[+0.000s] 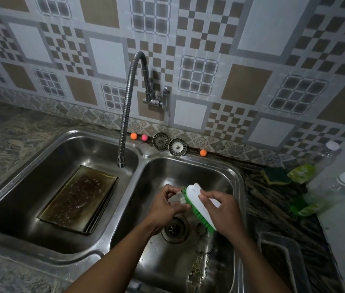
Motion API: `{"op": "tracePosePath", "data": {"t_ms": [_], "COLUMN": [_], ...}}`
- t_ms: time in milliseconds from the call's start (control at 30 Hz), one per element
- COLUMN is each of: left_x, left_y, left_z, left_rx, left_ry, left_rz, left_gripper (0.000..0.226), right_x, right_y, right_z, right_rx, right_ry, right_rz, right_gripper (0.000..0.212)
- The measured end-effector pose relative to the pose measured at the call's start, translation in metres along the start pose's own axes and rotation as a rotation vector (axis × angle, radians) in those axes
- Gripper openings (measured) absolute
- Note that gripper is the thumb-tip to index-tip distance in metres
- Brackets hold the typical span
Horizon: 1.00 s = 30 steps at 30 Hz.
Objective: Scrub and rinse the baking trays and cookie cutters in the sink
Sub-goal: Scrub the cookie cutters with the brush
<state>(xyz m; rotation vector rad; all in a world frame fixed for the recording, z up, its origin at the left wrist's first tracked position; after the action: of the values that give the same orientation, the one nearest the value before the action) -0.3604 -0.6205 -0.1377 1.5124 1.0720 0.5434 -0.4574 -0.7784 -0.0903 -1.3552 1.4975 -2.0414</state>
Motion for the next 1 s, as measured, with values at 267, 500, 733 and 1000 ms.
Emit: {"op": "tracePosePath", "data": {"t_ms": [267,500,733,1000], "left_x": [-0.008,-0.026,-0.031,-0.025], "left_y": [-0.005,-0.010,-0.005,-0.010], "left_z": [-0.004,-0.002,-0.013,-0.009], "left_rx": [0.019,0.268,0.285,0.289], "left_ry": [0.069,-0.038,-0.265,-0.228], "left_rz": [-0.079,-0.375,-0.081,-0.351], "left_gripper": [0.040,0.048,0.030,0.039], "right_x": [0.017,0.015,0.016,0.010], "right_y": [0.004,-0.007,-0.017,-0.008], "right_z": [-0.008,-0.014,-0.008,-0.013], "right_rx": [-0.019,-0.036,-0.007,-0.001], "right_ry": [0.177,0.188,0.213,0.184], "right_rz": [-0.025,0.228,0.238,0.195], "right_gripper": [0.017,0.013,0.014,0.014]}}
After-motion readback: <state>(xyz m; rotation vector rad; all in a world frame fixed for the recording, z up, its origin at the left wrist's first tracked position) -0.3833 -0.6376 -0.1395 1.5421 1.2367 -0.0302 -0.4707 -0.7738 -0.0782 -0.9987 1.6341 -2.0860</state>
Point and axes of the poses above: each hand's wrist, its own z-axis towards the middle knuckle, its own x-axis out of the back of the hand, y = z × x, the point moved 7 cm from there along z, towards the middle knuckle, and after that the axes turned 3 degrees about y, right-handed, at the moved point
